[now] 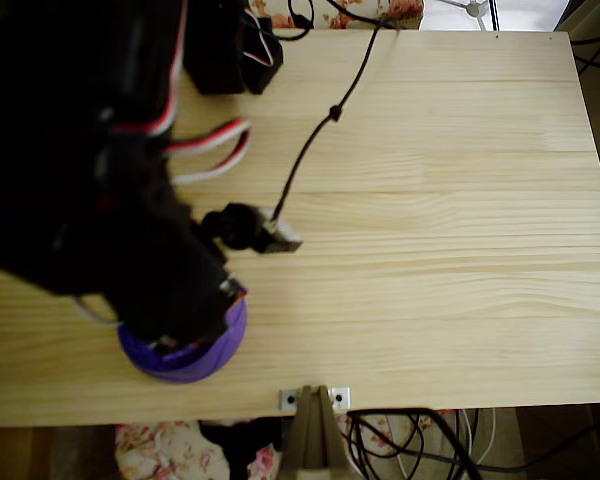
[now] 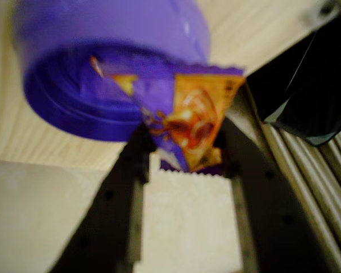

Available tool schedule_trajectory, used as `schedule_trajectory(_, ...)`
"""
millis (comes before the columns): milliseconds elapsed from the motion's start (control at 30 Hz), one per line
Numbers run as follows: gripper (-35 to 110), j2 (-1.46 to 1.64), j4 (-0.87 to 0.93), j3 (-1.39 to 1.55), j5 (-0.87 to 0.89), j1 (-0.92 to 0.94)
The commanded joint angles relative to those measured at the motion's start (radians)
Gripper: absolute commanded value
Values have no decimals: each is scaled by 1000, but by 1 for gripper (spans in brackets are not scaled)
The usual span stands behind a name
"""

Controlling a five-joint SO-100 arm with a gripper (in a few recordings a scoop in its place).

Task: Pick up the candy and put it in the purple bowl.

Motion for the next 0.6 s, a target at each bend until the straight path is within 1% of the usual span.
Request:
schedule_trajectory(0,8,-15,17,-147,-29,40)
schedule_trajectory(267,8,-55,6,-164,-41,78)
schedule_trajectory(567,13,-63,9,-164,-63,109)
